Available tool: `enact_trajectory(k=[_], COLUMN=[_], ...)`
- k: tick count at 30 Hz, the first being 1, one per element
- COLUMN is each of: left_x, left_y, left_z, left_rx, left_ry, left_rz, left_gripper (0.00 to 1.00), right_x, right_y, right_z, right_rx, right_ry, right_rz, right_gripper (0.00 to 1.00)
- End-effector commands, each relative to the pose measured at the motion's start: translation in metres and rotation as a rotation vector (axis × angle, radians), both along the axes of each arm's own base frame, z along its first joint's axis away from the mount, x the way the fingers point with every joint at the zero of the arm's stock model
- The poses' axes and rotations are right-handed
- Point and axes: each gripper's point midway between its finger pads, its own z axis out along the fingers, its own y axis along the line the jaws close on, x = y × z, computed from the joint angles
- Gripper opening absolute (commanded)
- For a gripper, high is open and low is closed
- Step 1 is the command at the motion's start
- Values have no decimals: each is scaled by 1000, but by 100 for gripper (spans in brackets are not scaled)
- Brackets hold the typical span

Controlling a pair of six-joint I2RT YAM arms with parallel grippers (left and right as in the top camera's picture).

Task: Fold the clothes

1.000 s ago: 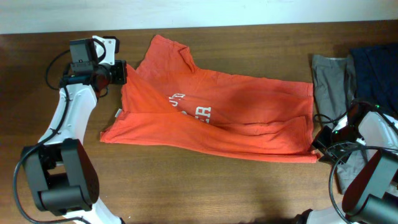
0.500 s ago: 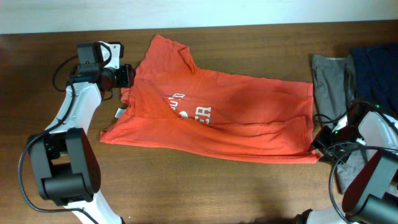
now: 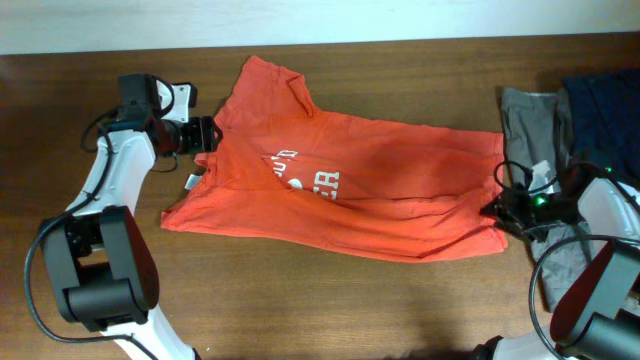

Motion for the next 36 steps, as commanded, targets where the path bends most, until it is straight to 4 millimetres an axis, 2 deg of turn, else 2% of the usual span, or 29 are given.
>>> enact_trajectory(k=[1, 5, 8, 11, 15, 21, 25, 30, 36], left_x=[13, 30, 52, 73, 102, 148, 166, 178, 183], left_y=[-19, -17, -24, -33, -37, -46, -56, -73, -75], left_z=[37, 81, 112, 116, 82, 8, -33, -57, -86], left_rx=[-74, 66, 127, 128, 106, 42, 46, 58, 190], left_ry=[-58, -110, -197, -232, -215, -231, -261, -300, -292], left_rz=[-68, -87, -107, -122, -137, -118, -133, -152, -115], left_gripper=[69, 68, 69, 69, 69, 68, 69, 68, 64], right_x=[32, 55, 71, 76, 71, 66, 64, 59, 57], right_y=[-3, -24, -22, -12, 12, 44, 62, 79, 84], right_z=[41, 80, 115, 139, 147, 145, 144, 143, 143], right_rx=[-16, -154, -192, -199, -175, -151, -141, -130, -126], right_ry=[-174, -184, -242, -267, -243, -218, -209, -194, -189], right_rz=[84, 56, 75, 102, 158, 245, 291, 340, 353], right_gripper=[51, 66, 75, 78, 78, 78, 78, 79, 79])
